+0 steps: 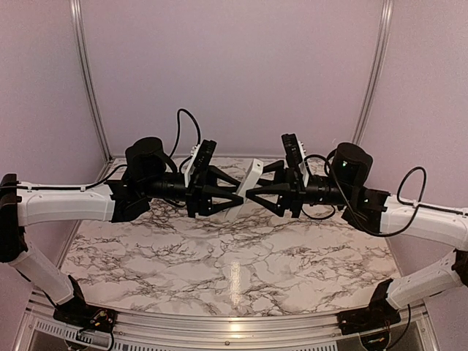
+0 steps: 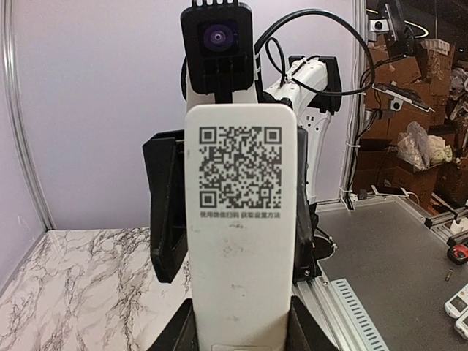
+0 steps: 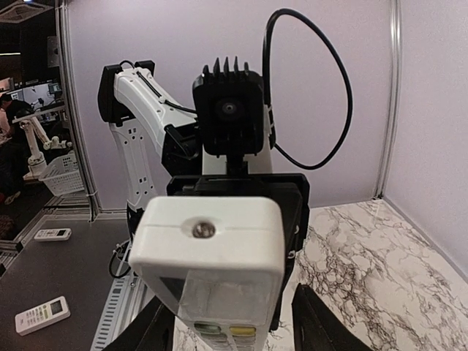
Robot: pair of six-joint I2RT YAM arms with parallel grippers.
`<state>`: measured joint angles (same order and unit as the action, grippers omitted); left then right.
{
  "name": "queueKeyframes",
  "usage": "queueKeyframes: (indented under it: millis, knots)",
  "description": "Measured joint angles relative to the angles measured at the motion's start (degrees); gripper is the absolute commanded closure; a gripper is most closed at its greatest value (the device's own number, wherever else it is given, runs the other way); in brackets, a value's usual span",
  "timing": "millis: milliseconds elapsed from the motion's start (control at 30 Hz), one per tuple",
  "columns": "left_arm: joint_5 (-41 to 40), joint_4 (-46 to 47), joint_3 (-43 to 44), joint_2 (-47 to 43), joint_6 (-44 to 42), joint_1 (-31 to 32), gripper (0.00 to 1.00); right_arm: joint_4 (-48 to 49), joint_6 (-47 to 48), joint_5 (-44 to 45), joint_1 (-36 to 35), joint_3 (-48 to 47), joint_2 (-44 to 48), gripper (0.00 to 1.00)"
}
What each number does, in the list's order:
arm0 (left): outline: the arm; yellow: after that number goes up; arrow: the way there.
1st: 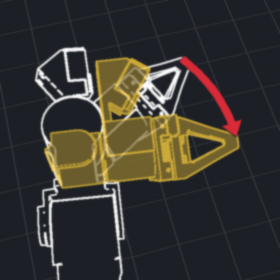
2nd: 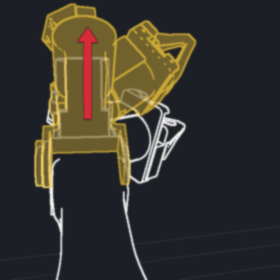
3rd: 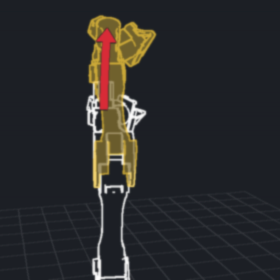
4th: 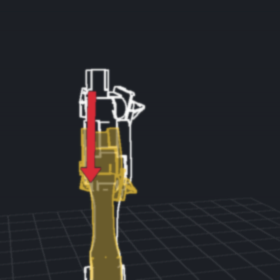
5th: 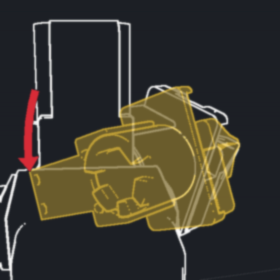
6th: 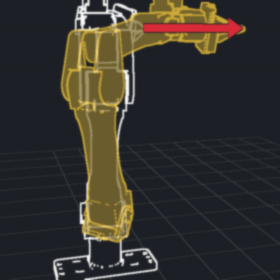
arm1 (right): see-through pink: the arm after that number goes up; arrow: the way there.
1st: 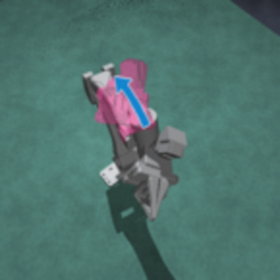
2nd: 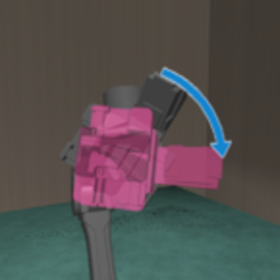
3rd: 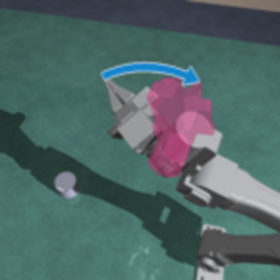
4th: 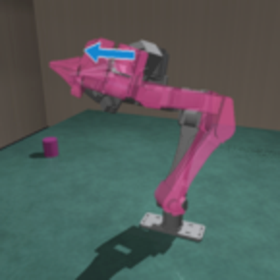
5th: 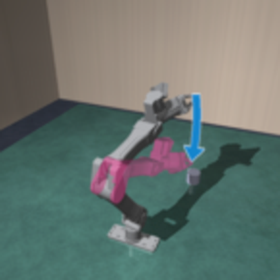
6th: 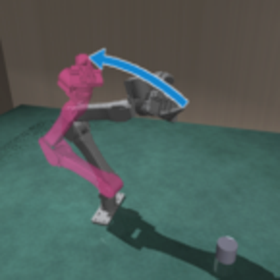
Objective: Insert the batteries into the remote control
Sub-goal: Pass from the left arm to the right, then press the battery cover on the remote control.
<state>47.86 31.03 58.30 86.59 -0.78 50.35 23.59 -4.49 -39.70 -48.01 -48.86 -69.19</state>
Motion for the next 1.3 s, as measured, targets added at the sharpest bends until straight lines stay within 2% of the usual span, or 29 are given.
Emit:
queueKeyframes:
  millis: [133, 267, 367, 400, 500, 567, 667, 867, 1133, 1300]
  knots:
    - [-0.4, -0.4, 0.0, 0.1, -0.1, 0.0, 0.81, 0.3, -0.2, 0.3, 0.0, -0.5, -0.4, 0.48]
    - [-0.7, -1.4, 0.0, 0.5, -0.6, 0.2, 0.81, 0.6, -0.3, 0.6, 0.0, -1.0, -0.7, 0.58]
    - [-1.4, -1.8, 0.0, 0.7, -0.8, 0.3, 0.80, 0.9, -0.5, 0.8, 0.0, -1.0, -0.8, 0.74]
    - [-1.8, -2.0, 0.0, 0.7, -0.4, 0.3, 0.77, 1.0, -0.3, 1.0, 0.0, -1.0, -0.9, 0.79]
    - [-2.2, -2.3, 0.1, 0.7, -0.3, 0.2, 0.55, 1.1, -0.1, 1.2, 0.0, -1.0, -1.2, 0.90]
    - [-2.5, -2.6, 0.1, 0.7, -0.3, 0.2, 0.40, 1.1, 0.0, 1.3, 0.0, -1.0, -1.2, 0.93]
    - [-3.7, -3.8, 0.1, 0.7, -1.7, 0.1, 0.32, 0.5, -0.3, 1.4, 0.0, -1.0, -1.3, 0.96]
    - [-6.8, -7.8, -1.9, -1.4, -3.7, -1.6, 0.30, -0.9, -0.5, 1.7, 0.2, -1.0, -1.3, 0.99]
    - [-10.8, -14.6, -4.5, -2.9, -7.2, -2.4, 0.40, -2.1, -1.1, 1.3, 0.8, -1.0, -1.2, 1.00]
    - [-11.9, -18.7, -4.5, -0.7, -9.6, -2.5, 0.42, -3.4, -1.2, 0.0, 1.0, -1.0, -1.2, 1.00]
